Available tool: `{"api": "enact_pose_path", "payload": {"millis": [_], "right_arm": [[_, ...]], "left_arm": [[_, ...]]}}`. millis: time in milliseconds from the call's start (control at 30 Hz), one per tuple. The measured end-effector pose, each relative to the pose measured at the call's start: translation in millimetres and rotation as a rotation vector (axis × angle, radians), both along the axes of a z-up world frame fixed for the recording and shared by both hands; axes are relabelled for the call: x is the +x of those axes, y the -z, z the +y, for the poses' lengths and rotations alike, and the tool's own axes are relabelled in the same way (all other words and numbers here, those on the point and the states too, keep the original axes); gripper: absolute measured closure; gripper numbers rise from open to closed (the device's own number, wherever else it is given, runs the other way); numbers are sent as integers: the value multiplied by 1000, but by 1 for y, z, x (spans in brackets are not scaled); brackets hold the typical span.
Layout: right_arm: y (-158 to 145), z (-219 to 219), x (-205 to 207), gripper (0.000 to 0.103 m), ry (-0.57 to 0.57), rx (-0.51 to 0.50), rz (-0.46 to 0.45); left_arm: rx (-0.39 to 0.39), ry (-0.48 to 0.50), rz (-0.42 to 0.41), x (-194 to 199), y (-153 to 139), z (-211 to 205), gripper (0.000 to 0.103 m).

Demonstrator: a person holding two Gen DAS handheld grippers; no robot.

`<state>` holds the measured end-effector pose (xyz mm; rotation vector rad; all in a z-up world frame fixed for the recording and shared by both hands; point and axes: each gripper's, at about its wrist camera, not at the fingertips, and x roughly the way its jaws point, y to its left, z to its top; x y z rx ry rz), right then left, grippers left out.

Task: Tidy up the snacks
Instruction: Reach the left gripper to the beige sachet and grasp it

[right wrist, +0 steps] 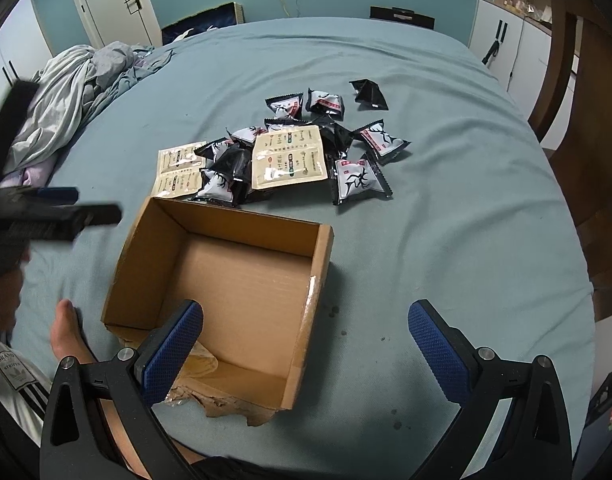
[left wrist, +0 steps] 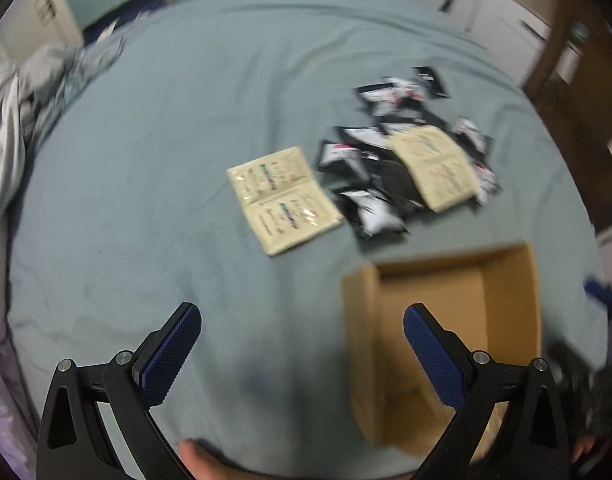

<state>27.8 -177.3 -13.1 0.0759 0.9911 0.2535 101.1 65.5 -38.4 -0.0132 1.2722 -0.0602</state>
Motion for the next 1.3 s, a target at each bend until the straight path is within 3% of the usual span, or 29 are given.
{"api": "enact_pose_path", "payload": {"millis": [133,400,567,667,833,933,1100,1300], "right_arm": [[4,-2,3,0,4,8,12],[11,-6,8,0,7,35,43],[21,-10,18,0,16,62,89],[25,-15,24,0,28,89,117],[27,-20,28,0,39,115,141],[28,-17,26,0,29,104,140],[29,-13,27,0,14,99,136],[21,-12,24,0,-4,115,90]], "left_arm": [[-3,-75,51,40,22,14,0],[129,-92,89,98,65,5,0],[90,-103,147,110,93,6,0],[43,-123,147,110,95,11,0],[58,-101,124,113,91,7,0],[44,-113,155,121,101,3,0],[62,-106,105,123,103,-2,0],[8,-139,75,112,90,4,24]]}}
